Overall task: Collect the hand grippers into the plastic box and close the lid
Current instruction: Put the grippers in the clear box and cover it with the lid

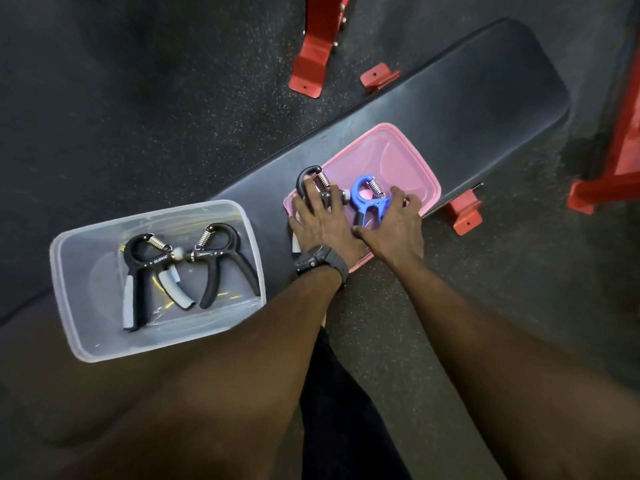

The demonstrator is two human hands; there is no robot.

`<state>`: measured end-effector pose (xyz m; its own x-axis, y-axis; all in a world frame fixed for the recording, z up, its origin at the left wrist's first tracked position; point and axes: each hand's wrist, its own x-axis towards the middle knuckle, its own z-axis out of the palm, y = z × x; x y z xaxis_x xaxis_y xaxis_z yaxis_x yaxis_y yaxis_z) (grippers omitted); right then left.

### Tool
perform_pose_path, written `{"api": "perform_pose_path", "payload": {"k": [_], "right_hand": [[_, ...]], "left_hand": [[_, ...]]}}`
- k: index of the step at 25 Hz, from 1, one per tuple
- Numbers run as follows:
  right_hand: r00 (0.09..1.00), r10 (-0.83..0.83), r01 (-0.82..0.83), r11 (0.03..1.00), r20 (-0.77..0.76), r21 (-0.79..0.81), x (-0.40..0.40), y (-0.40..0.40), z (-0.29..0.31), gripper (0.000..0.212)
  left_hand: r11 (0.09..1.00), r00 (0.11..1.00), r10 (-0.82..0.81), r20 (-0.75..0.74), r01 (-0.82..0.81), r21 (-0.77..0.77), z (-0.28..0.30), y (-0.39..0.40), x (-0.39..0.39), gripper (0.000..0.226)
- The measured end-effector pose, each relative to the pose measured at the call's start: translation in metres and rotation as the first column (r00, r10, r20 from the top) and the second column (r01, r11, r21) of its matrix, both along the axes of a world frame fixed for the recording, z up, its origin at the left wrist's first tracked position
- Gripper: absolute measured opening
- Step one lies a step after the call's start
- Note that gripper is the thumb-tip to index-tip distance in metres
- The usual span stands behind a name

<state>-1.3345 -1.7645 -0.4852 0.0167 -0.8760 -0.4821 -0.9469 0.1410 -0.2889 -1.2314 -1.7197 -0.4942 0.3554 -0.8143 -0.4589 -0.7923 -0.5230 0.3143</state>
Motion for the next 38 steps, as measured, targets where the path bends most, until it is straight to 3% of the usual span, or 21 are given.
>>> {"api": "perform_pose_path", "payload": {"k": [10,14,19,23,27,31,38], "right_hand": [[1.000,-0.026,0.026,1.000,-0.015,0.005,0.009,-0.004,-0.007,0.093],[0.999,-0.051,0.052,0.998,0.007,-0.031,0.009,-0.004,-0.004,0.086],[0.994,-0.100,0.102,0.994,0.044,-0.038,0.012,0.001,0.007,0.085],[0.992,-0.103,0.106,0.994,0.076,-0.037,0.024,0.016,0.029,0.082],[0.992,-0.055,0.061,0.997,0.112,-0.050,0.049,0.033,0.042,0.081],[0.986,0.006,0.013,0.994,0.168,-0.109,0.077,0.040,0.059,0.080],[0.930,0.231,-0.150,0.949,0.284,-0.279,0.147,0.070,0.116,0.082]], "left_hand": [[0.983,0.985,0.170,-0.029,-0.171,-0.063,-0.006,-0.004,0.006,0.076],[0.972,0.968,0.205,-0.143,-0.218,-0.086,0.020,-0.002,0.014,0.070],[0.899,0.941,0.203,-0.272,-0.289,-0.329,0.099,0.030,0.047,0.076],[0.804,0.925,0.316,-0.213,-0.380,-0.458,0.127,0.104,0.117,0.079],[0.806,0.859,0.500,-0.110,-0.508,-0.304,0.110,0.171,0.189,0.078],[0.872,0.881,0.453,-0.134,-0.470,-0.135,0.085,0.180,0.212,0.082],[0.873,0.866,0.488,-0.110,-0.485,0.057,0.050,0.173,0.216,0.077]]}}
